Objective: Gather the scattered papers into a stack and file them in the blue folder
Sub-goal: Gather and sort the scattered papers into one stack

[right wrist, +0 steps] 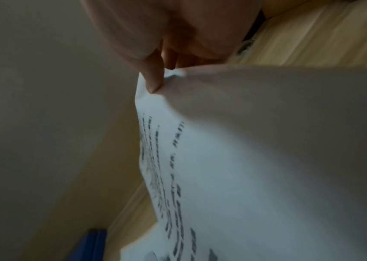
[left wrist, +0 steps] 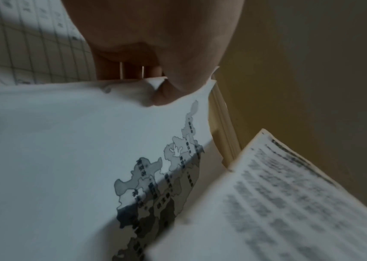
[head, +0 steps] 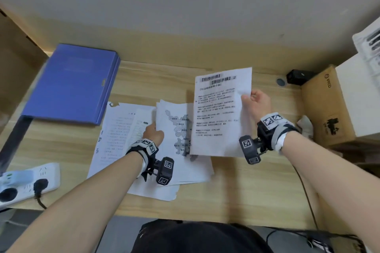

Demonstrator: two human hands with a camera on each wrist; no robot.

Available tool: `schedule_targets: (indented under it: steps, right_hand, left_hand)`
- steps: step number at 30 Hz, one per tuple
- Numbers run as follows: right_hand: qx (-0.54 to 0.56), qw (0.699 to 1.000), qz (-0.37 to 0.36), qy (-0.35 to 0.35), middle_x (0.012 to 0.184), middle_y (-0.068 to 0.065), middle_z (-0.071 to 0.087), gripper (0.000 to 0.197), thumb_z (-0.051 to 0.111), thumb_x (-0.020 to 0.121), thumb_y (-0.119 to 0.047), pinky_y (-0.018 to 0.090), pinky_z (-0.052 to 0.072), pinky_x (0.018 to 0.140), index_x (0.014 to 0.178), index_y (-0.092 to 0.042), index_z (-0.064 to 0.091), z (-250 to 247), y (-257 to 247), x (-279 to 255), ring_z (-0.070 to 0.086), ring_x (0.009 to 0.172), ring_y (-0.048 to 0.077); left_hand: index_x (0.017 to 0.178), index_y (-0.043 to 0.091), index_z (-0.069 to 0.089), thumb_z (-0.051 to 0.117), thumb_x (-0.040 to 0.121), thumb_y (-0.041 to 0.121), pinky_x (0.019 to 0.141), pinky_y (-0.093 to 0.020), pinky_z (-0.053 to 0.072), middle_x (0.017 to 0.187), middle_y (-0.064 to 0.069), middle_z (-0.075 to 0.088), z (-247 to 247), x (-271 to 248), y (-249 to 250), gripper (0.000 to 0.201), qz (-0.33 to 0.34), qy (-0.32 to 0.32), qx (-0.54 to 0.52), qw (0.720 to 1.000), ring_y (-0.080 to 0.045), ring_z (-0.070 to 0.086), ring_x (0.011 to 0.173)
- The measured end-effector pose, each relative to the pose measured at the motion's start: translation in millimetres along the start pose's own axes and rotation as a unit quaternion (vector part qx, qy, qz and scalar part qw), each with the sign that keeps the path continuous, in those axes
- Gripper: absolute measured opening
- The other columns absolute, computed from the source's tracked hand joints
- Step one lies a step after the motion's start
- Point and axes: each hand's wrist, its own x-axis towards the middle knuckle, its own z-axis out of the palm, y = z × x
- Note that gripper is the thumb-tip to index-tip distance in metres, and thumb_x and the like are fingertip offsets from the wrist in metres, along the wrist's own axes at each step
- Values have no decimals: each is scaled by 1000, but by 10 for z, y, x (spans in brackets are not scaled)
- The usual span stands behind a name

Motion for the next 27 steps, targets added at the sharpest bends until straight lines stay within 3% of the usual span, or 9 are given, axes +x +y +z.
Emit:
schedule_targets:
  steps: [3, 6, 9, 12, 17, 19, 21, 24, 27]
  right_hand:
    - [-54, 995, 66, -45, 103, 7, 70, 15, 62, 92, -19, 41, 58, 79, 105, -13, 62, 246, 441, -83, 67, 92, 25]
    - [-95, 989, 98, -63, 97, 11, 72, 8, 62, 86, -14, 51, 58, 83, 93, -13, 65, 546, 859, -210, 69, 91, 32]
    - [-116, 983, 121, -76, 92, 8, 73, 10, 60, 83, -15, 48, 58, 82, 90, -13, 66, 822, 1126, -304, 69, 88, 30]
    - [-123, 980, 128, -84, 92, 7, 72, 16, 61, 82, -17, 41, 58, 79, 95, -11, 68, 1012, 1250, -315, 69, 87, 28]
    - [-112, 988, 81, -64, 85, 2, 65, 19, 64, 77, -18, 33, 52, 72, 92, -7, 65, 1136, 1222, -268, 61, 78, 19]
    - [-113, 991, 35, -59, 84, 6, 65, 26, 65, 74, -25, 32, 50, 66, 88, -3, 65, 1148, 1160, -260, 58, 72, 18]
    - [-85, 993, 36, -67, 87, 6, 71, 32, 67, 71, -36, 34, 55, 63, 87, -8, 63, 1175, 1077, -287, 65, 70, 20]
    - [5, 983, 123, -137, 102, -4, 68, 49, 75, 74, -39, 33, 57, 79, 112, -16, 56, 1270, 925, -427, 67, 87, 12]
    - [-1, 966, 123, -228, 98, 2, 73, 30, 74, 77, -20, 39, 61, 76, 105, -14, 66, 1434, 837, -585, 71, 85, 18]
  left_hand:
    - [120, 1, 62, 47, 86, 2, 81, -36, 54, 94, -10, 66, 17, 58, -118, 37, -21, -29, -70, 997, -31, 63, 89]
    - [116, 5, 64, 57, 92, 9, 87, -40, 54, 100, -12, 70, 47, 64, -192, 25, -14, -51, -141, 989, -32, 67, 97]
    - [123, 4, 63, 69, 88, 13, 94, -43, 54, 117, -12, 70, 102, -2, -228, 36, -14, -78, -178, 981, -29, 67, 106]
    - [123, 7, 63, 78, 79, 6, 94, -46, 55, 116, -10, 71, 170, -35, -248, 46, -37, -92, -162, 982, -27, 69, 104]
    - [112, 12, 63, 75, 82, 6, 94, -46, 54, 112, -5, 71, 172, -88, -222, 33, -60, -92, -159, 981, -25, 68, 100]
    - [105, 18, 61, 70, 86, 4, 93, -44, 54, 108, -3, 69, 75, -140, -188, 26, -59, -102, -169, 978, -24, 67, 100]
    - [104, 23, 62, 69, 87, 4, 96, -44, 53, 114, -2, 69, -91, -170, -164, 26, -44, -110, -167, 979, -23, 66, 105]
    - [107, 23, 63, 67, 89, 5, 98, -46, 52, 119, -3, 69, -397, -152, -182, 26, -39, -107, -181, 977, -24, 66, 109]
    - [112, 15, 64, 69, 87, 4, 99, -45, 51, 120, -5, 68, -649, -84, -272, 27, -41, -102, -178, 978, -25, 66, 110]
